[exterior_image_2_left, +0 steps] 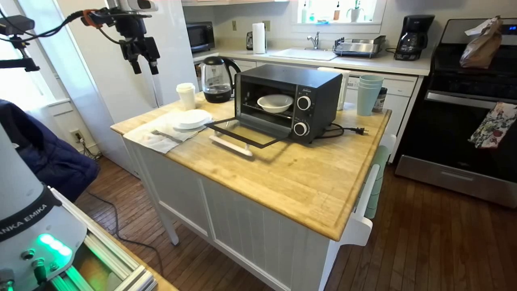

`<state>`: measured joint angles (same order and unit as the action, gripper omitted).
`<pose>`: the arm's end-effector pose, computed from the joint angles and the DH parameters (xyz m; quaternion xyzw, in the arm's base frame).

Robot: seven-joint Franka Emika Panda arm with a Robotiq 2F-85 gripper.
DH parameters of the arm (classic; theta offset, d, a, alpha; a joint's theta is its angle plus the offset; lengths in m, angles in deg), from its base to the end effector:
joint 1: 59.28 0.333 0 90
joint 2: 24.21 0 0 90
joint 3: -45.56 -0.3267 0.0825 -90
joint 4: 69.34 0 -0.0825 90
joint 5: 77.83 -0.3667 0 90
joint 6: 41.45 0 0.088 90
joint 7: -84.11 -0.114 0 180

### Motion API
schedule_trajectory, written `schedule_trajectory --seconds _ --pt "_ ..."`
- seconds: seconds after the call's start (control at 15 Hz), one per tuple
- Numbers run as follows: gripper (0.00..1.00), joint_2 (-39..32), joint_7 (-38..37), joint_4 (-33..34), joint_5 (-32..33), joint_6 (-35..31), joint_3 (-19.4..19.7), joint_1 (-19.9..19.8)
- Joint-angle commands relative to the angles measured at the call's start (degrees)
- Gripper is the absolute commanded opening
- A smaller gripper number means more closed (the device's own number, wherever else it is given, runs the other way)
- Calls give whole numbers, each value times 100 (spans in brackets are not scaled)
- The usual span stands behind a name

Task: Pick up the white bowl from the oven tray and put it on the white bowl on the white plate, close the oven door fully

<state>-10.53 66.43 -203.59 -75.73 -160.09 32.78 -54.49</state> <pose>0.4244 0.1349 0.4350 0.9989 0.0046 -0.0064 0.0461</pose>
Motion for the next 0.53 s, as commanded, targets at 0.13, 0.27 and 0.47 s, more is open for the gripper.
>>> schedule_trajectory --seconds 0.13,0.27,0.47 --pt "100 -737 -423 120 1725 -1298 273 -426" --pt "100 -1021 -179 193 2215 -1668 451 -505" --pt "100 -1391 121 263 2715 -2155 729 -544"
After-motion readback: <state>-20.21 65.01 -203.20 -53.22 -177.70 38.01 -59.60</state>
